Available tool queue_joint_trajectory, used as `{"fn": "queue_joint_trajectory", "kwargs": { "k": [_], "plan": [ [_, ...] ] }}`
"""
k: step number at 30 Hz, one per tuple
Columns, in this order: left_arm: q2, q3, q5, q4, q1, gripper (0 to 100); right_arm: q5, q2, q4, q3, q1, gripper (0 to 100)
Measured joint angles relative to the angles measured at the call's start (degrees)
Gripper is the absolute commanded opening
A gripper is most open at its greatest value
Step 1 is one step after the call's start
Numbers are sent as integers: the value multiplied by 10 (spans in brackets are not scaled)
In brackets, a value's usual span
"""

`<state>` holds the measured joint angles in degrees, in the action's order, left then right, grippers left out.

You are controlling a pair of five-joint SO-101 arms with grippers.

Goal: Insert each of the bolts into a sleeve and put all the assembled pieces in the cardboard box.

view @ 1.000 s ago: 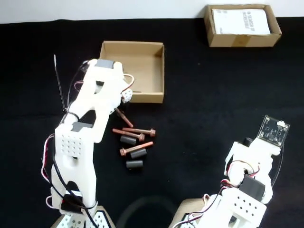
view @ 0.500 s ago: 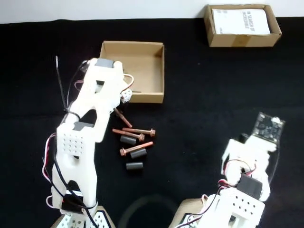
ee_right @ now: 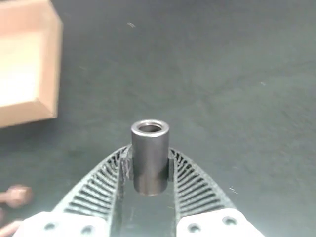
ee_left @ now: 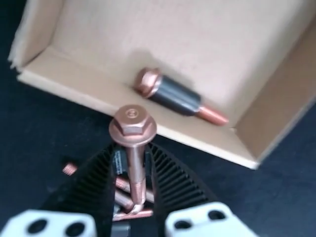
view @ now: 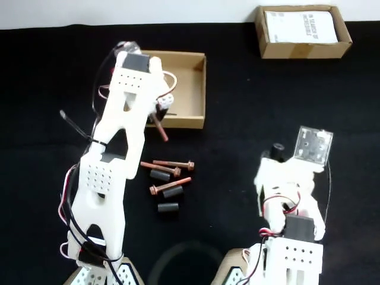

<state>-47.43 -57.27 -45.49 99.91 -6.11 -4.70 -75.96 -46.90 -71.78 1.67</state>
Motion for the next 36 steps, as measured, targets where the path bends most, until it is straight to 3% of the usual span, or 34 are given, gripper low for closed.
{"fn": "queue_joint_trajectory", "kwargs": {
  "k": [9, 17, 26, 30, 36],
  "plan": [
    [118, -14, 137, 2, -81, 8, -32, 0, 0, 9, -126, 7],
    [290, -11, 231, 5, -113, 8, -33, 0, 0, 9, -172, 7],
    [541, 247, 247, -2, -198, 8, -33, 0, 0, 9, -241, 7],
    [658, 411, 247, -98, -201, 8, -33, 0, 0, 9, -282, 7],
    [814, 701, 247, -343, -200, 8, -33, 0, 0, 9, -331, 7]
  ]
}}
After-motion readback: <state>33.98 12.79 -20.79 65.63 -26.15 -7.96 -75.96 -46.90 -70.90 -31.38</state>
